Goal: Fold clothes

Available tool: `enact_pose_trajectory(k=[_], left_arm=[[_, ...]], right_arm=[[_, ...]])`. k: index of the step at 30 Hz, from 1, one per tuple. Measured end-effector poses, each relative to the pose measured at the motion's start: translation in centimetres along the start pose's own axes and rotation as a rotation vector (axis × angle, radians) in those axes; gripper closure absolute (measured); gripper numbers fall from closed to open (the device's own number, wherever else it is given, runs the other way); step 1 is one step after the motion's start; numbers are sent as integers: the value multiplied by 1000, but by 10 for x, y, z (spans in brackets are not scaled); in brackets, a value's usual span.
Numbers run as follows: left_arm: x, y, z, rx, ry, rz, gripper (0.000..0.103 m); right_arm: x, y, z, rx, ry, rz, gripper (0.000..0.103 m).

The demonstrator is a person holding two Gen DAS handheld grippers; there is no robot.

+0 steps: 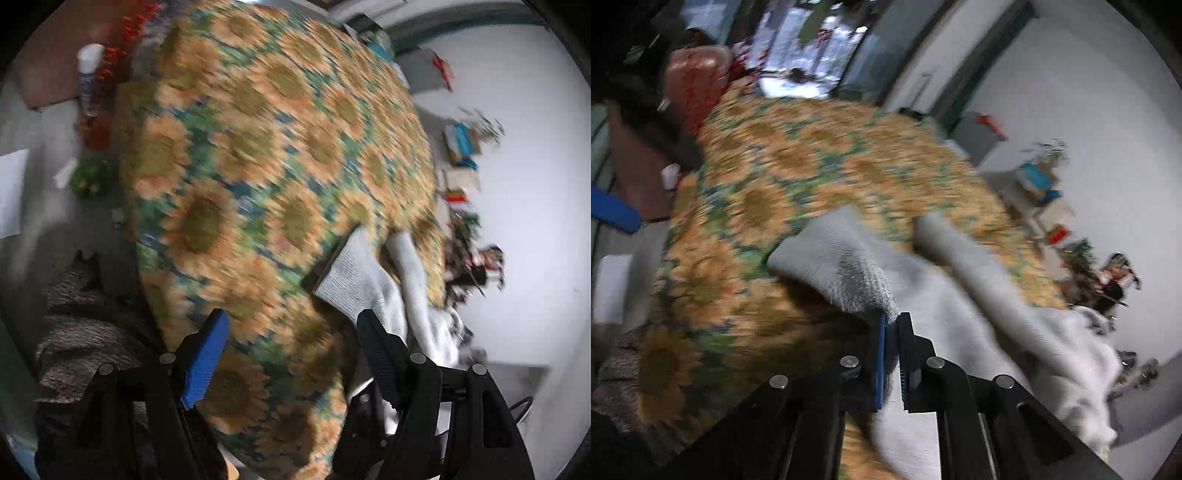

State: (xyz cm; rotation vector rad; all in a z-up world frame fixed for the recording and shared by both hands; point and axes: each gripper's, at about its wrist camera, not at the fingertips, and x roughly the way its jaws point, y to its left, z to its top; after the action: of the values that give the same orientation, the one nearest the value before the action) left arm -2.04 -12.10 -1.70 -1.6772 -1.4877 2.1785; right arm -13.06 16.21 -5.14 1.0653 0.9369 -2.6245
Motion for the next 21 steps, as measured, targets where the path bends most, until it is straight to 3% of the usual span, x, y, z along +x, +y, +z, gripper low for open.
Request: enact_pose_trajectory(k=[4,8,10,12,14,15,16,18,21], left_arm=[[19,-21,-12,47,72,-41,31],[47,-49,-36,105,131,-47,31],[66,-66,-53,125,161,-55,31],[86,-85,-72,141,192,-59,31],[104,-106,-95,164,222,-64,31],[113,-115,-105,184,239,-67,31],[121,-125,-116,203,255,-70,31],[137,-143,-135,232,281,-63,31],[157,-161,-152,248,323,-53,31]], right_arm=[[-31,-91,-20,167,-19,-205,97],[-97,-225,-93,544,27,-466,97],[-146,-274,-150,747,55,-635,98],[-196,-303,-209,930,129,-882,98],[-243,-311,-261,1097,232,-1104,81],[-261,-305,-282,1168,250,-1131,62],[-268,-298,-291,1186,241,-1104,51],[-278,-282,-306,1210,224,-1040,43],[-247,-255,-291,1119,196,-828,28]])
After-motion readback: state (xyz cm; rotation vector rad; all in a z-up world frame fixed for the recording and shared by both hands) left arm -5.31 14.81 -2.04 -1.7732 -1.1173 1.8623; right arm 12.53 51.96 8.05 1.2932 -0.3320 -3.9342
